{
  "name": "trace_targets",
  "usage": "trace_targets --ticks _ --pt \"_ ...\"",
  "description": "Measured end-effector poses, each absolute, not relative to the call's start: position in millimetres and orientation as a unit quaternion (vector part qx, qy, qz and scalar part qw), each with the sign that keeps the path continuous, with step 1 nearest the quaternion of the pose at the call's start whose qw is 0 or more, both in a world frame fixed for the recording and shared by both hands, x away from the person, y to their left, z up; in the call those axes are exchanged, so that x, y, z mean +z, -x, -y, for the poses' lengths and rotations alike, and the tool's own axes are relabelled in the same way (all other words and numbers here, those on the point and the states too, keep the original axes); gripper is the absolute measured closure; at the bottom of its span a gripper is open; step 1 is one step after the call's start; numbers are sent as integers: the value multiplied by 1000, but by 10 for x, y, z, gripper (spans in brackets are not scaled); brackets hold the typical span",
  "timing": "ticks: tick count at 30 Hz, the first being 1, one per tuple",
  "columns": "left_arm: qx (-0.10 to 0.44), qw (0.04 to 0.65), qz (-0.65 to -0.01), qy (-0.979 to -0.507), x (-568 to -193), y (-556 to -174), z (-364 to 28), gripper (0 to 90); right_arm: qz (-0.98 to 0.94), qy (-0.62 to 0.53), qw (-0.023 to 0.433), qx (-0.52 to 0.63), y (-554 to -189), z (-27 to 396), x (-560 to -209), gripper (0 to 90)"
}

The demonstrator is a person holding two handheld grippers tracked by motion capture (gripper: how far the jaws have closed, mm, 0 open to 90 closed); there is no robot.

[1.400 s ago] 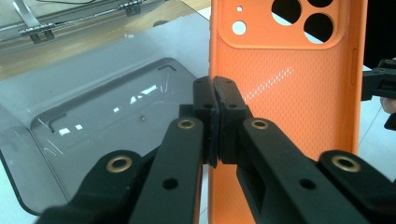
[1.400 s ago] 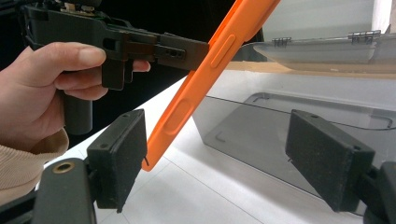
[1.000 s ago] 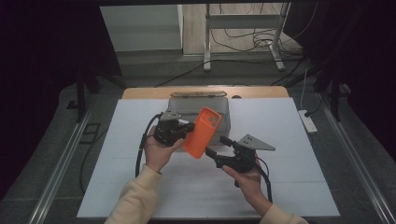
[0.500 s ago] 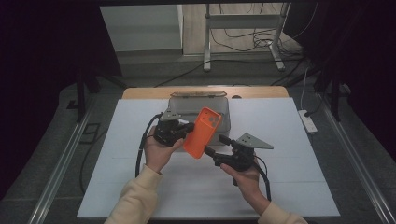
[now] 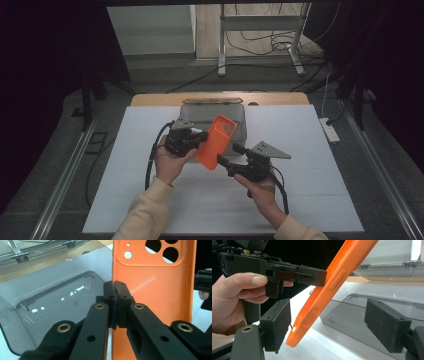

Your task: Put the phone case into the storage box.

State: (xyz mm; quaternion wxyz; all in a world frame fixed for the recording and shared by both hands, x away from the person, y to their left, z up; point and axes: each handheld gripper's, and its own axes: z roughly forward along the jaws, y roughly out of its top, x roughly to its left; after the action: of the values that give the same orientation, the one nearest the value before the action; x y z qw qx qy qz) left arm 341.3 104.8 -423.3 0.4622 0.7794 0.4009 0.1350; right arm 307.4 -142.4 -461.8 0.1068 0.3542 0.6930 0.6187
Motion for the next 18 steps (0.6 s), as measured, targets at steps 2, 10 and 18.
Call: trace_targets --ticks 2,10,18 --pt "135 462 -400 -779 -4234 -3414 -1048 889 -692 -355 108 619 -3079 1413 -4620 218" --pt "135 463 -400 -779 -4236 -3411 -1046 889 -689 -358 110 620 -3095 1384 -4619 242" --pt "135 463 -401 -779 -4242 -3409 -1039 889 -684 -364 106 624 -3108 1365 -4620 288"
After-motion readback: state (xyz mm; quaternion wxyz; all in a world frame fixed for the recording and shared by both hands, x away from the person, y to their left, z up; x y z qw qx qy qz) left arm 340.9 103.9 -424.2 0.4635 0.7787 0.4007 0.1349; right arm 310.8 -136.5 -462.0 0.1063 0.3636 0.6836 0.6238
